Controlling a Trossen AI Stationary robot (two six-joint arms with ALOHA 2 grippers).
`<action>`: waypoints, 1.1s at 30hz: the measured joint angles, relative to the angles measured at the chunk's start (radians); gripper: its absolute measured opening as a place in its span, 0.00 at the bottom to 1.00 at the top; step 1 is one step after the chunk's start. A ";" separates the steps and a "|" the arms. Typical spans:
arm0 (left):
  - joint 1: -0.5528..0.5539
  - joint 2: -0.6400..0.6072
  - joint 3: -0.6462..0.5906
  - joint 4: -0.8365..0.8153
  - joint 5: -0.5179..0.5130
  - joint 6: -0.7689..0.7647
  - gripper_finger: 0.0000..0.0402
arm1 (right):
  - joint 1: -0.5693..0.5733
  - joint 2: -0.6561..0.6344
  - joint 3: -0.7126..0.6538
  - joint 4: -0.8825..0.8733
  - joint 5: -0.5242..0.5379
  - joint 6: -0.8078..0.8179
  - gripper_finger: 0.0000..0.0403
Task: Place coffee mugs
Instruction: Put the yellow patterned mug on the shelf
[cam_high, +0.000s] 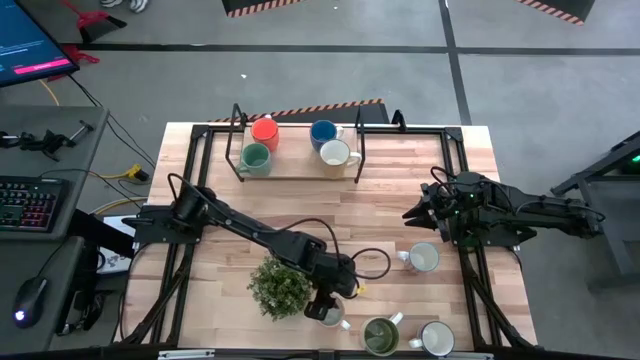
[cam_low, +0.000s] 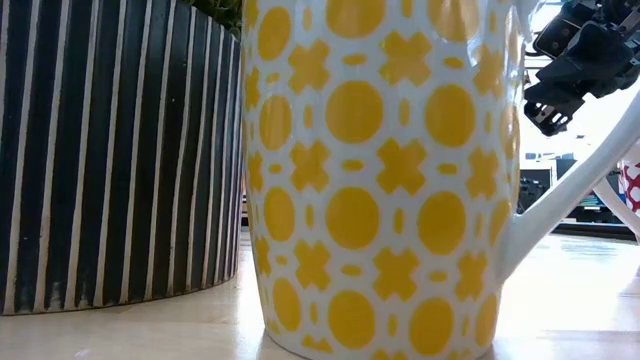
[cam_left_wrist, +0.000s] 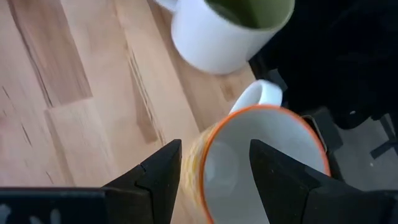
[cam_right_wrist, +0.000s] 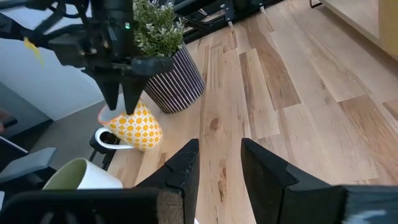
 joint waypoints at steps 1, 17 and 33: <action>0.000 0.005 0.000 0.009 0.000 0.006 0.45 | 0.000 0.000 0.000 0.000 0.000 -0.001 0.25; 0.003 0.047 0.001 0.061 0.009 0.046 0.45 | 0.000 0.000 0.000 0.005 0.000 -0.003 0.25; 0.003 0.047 0.002 0.081 0.009 0.076 0.29 | 0.000 0.000 0.000 0.005 0.000 -0.004 0.25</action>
